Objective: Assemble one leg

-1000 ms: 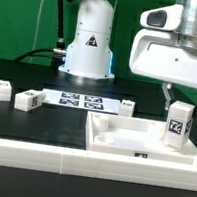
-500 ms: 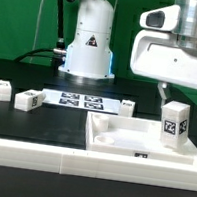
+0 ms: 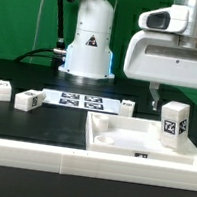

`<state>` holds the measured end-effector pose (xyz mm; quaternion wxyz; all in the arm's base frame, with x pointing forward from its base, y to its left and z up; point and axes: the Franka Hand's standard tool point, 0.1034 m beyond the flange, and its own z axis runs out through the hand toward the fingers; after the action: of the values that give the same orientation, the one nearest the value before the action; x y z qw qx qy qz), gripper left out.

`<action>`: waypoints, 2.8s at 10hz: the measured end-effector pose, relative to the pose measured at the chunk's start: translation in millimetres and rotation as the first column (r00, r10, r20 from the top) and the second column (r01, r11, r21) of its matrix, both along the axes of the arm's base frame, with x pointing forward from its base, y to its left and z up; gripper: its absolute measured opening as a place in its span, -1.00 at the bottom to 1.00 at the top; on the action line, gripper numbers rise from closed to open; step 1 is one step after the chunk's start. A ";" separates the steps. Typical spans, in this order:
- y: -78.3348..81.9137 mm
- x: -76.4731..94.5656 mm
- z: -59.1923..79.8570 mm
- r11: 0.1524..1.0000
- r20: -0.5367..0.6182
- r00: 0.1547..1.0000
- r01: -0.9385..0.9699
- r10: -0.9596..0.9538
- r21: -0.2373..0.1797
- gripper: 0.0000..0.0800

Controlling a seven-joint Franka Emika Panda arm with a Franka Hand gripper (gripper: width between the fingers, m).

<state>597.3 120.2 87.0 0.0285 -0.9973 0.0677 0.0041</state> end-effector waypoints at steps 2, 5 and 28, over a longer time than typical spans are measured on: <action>-2.6 0.5 -0.2 0.987 0.010 0.987 -0.162 0.162 -0.001 0.62; -4.6 2.6 0.8 0.912 0.028 0.912 -0.410 0.410 -0.007 0.62; -7.5 9.0 -1.4 0.856 -0.032 0.856 0.516 -0.515 0.030 -0.27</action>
Offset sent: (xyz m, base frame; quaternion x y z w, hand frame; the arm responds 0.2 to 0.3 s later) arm 0.0074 -0.0046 0.0024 -0.0086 0.0054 -0.2429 0.9700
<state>606.3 112.7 85.6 0.0467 -0.9419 0.3324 0.0091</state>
